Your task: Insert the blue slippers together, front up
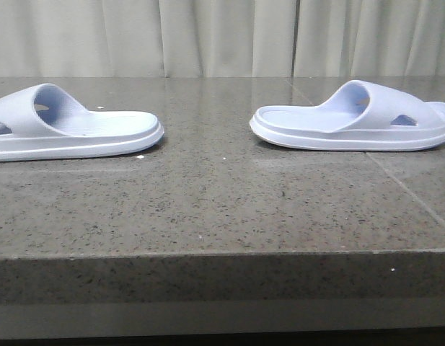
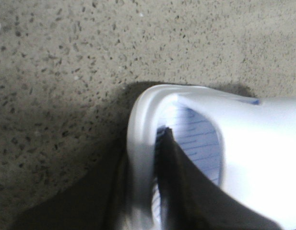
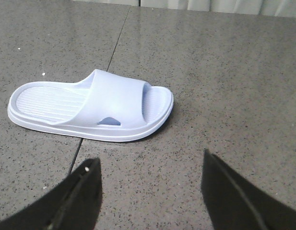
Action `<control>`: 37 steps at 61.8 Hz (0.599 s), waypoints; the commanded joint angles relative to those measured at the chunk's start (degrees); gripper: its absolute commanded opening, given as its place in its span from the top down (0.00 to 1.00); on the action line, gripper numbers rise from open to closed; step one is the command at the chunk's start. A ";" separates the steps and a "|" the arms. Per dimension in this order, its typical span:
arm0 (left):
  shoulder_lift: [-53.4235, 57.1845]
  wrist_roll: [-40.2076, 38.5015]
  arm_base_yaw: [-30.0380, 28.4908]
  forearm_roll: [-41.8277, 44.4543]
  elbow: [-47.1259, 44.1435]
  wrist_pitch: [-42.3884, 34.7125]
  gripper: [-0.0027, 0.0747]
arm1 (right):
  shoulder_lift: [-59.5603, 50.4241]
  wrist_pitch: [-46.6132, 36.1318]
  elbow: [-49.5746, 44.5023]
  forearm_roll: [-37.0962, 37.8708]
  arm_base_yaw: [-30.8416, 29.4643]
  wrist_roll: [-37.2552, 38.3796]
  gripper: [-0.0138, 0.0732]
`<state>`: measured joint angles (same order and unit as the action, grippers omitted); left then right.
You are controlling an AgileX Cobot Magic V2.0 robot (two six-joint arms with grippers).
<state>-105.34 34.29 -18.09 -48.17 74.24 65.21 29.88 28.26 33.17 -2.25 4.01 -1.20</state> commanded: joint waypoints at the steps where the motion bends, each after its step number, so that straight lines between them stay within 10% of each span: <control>1: 1.80 1.00 0.18 -0.27 0.79 1.86 0.99 | 0.49 -4.19 1.94 0.72 -0.22 -0.23 0.29; 37: 14.49 14.08 0.18 -20.32 -4.14 6.99 0.99 | 0.49 -6.44 1.94 0.60 -0.22 -0.23 0.29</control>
<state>-97.22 45.95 -18.21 -61.88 70.96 68.16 29.88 26.79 33.17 -2.25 4.01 -1.20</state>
